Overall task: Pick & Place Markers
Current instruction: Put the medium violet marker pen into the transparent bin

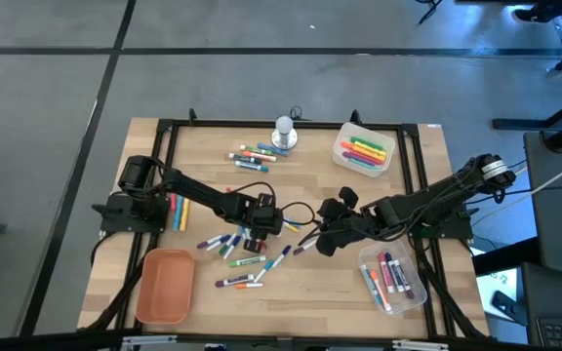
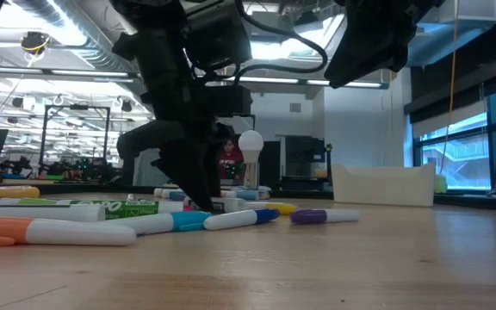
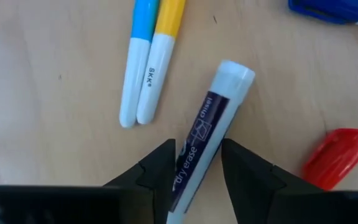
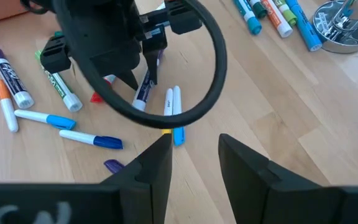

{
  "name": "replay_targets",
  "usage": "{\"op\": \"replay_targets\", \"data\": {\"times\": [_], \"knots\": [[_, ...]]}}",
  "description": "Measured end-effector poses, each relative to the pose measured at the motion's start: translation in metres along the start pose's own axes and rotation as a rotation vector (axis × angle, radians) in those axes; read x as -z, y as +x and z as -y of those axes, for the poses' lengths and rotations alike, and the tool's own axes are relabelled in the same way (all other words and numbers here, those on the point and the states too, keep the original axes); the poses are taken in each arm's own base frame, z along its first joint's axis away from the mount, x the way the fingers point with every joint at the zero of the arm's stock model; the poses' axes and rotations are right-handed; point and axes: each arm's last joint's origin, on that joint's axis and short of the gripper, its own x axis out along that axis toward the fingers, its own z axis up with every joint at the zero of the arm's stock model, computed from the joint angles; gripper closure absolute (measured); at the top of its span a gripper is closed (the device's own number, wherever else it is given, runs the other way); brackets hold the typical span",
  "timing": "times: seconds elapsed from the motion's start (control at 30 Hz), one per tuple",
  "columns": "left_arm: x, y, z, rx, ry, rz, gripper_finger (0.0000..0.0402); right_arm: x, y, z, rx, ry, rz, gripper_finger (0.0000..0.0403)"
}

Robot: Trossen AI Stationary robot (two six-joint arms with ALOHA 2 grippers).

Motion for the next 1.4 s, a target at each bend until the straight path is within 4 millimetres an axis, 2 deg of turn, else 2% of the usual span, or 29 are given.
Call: {"op": "replay_targets", "data": {"times": [0.37,0.8,1.03,1.27,1.4], "knots": [[-0.002,0.001,-0.011,0.005,-0.039,0.038,0.0322,0.0,0.0,0.0,-0.001,0.012,-0.001,0.0272],[-0.004,0.021,-0.011,-0.017,-0.045,0.052,0.0328,0.001,0.0,0.0,-0.004,0.025,-0.019,0.0272],[-0.005,0.023,-0.01,0.003,-0.119,0.07,0.0309,0.001,0.0,0.0,-0.005,0.023,-0.019,0.0272],[-0.006,0.023,-0.009,0.006,-0.099,0.08,0.0274,0.003,0.0,0.001,-0.024,0.014,-0.056,0.0272],[-0.005,0.023,-0.011,-0.01,-0.14,0.076,0.0274,0.006,0.0,0.002,-0.029,0.02,-0.088,0.0272]]}}
